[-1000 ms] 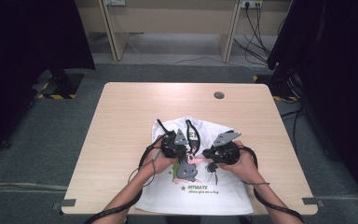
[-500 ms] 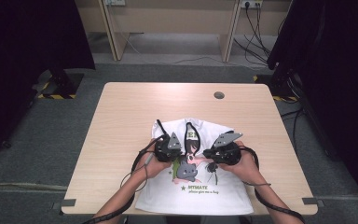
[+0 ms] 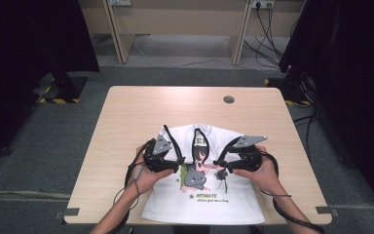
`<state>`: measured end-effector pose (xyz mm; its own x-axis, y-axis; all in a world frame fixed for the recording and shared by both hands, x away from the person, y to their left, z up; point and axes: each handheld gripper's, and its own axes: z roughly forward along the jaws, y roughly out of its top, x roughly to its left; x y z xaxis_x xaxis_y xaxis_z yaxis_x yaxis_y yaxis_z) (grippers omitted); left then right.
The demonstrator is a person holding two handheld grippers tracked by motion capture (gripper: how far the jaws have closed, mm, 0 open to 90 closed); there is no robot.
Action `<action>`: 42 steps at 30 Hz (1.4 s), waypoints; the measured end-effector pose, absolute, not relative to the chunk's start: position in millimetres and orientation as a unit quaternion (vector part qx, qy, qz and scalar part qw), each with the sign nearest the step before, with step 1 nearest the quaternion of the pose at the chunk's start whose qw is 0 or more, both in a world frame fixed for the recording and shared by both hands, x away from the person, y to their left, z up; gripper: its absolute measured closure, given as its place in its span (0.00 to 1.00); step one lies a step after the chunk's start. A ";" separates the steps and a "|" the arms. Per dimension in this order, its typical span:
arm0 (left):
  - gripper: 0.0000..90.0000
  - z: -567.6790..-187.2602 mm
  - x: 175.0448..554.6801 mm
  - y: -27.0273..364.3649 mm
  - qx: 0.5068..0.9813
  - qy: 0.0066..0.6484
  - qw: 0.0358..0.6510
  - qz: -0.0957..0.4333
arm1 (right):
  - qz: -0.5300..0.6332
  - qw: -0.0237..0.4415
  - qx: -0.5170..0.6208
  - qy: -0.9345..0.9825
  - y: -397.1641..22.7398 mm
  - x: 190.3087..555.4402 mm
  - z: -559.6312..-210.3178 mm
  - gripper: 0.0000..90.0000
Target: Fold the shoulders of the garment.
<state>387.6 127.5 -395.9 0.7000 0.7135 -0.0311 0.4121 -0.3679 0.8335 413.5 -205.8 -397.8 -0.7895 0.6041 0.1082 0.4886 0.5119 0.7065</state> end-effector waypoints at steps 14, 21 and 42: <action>0.22 -386.8 372.8 175.2 0.771 0.395 0.460 0.193 | 0.389 0.081 0.357 0.845 -236.8 412.4 -388.1 0.22; 0.22 -387.8 363.7 195.9 0.757 0.415 0.462 0.202 | 0.399 0.087 0.376 0.832 -255.9 408.9 -385.4 0.20; 0.21 -413.0 349.3 237.5 0.715 0.479 0.461 0.219 | 0.417 0.114 0.425 0.795 -301.9 399.8 -381.7 0.19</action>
